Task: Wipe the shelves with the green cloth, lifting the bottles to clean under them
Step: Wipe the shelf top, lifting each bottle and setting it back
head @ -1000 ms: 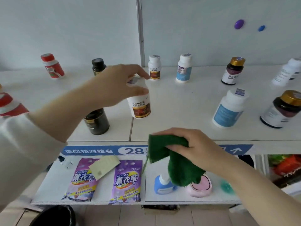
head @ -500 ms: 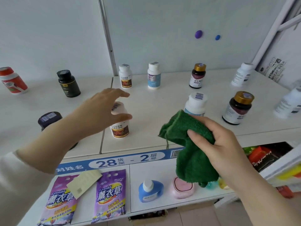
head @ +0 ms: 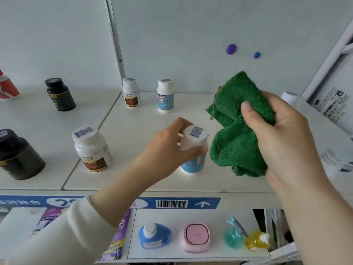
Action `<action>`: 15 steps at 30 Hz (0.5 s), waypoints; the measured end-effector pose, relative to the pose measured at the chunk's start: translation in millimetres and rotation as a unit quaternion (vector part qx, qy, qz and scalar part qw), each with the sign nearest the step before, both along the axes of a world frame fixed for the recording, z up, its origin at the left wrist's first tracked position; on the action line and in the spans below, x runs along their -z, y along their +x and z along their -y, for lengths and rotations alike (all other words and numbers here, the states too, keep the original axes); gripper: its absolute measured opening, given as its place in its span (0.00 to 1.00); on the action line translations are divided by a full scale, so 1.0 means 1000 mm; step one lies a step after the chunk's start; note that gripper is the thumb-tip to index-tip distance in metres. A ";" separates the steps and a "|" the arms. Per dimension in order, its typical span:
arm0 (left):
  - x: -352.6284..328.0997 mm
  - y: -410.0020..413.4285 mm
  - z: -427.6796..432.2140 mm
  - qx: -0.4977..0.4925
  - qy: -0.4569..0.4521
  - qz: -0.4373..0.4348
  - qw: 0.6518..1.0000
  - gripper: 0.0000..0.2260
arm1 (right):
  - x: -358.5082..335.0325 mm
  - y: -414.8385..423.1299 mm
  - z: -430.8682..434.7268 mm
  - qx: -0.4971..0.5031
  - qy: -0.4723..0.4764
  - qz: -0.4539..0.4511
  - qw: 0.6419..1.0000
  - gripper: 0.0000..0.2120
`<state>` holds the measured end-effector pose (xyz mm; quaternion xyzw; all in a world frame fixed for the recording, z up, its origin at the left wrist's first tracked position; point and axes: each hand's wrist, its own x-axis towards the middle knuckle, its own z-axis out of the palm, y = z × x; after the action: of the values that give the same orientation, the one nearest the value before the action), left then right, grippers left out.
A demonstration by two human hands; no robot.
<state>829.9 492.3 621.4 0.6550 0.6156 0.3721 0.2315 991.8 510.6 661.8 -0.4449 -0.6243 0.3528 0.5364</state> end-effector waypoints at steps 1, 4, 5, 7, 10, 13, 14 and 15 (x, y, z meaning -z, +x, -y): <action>-0.006 -0.007 0.003 -0.014 -0.005 0.000 1.000 0.16 | 0.000 -0.007 -0.006 0.006 0.008 0.012 1.000 0.08; -0.035 -0.038 0.016 -0.088 0.005 0.005 0.996 0.11 | 0.007 -0.029 -0.025 0.035 0.028 0.061 0.997 0.12; -0.046 -0.049 0.020 -0.115 0.019 0.007 0.993 0.10 | 0.011 -0.037 -0.032 0.056 0.034 0.092 0.994 0.14; -0.063 -0.069 0.023 -0.152 0.044 -0.004 0.987 0.09 | 0.025 -0.054 -0.047 0.098 0.028 0.159 0.982 0.17; -0.075 -0.089 0.019 -0.182 0.050 -0.019 0.982 0.09 | 0.056 -0.074 -0.080 0.158 -0.022 0.249 0.955 0.17; -0.076 -0.103 0.015 -0.193 0.046 0.011 0.980 0.08 | 0.083 -0.085 -0.108 0.157 -0.065 0.324 0.931 0.20; -0.076 -0.107 0.016 -0.194 0.048 0.017 0.980 0.08 | 0.088 -0.090 -0.114 0.143 -0.067 0.331 0.930 0.21; -0.075 -0.109 0.017 -0.193 0.052 0.020 0.980 0.08 | 0.090 -0.095 -0.120 0.124 -0.062 0.336 0.931 0.22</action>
<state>720.6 475.3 696.7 0.5275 0.7057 0.4540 0.1329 896.3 630.3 571.6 -0.6440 -0.6847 0.1510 0.3061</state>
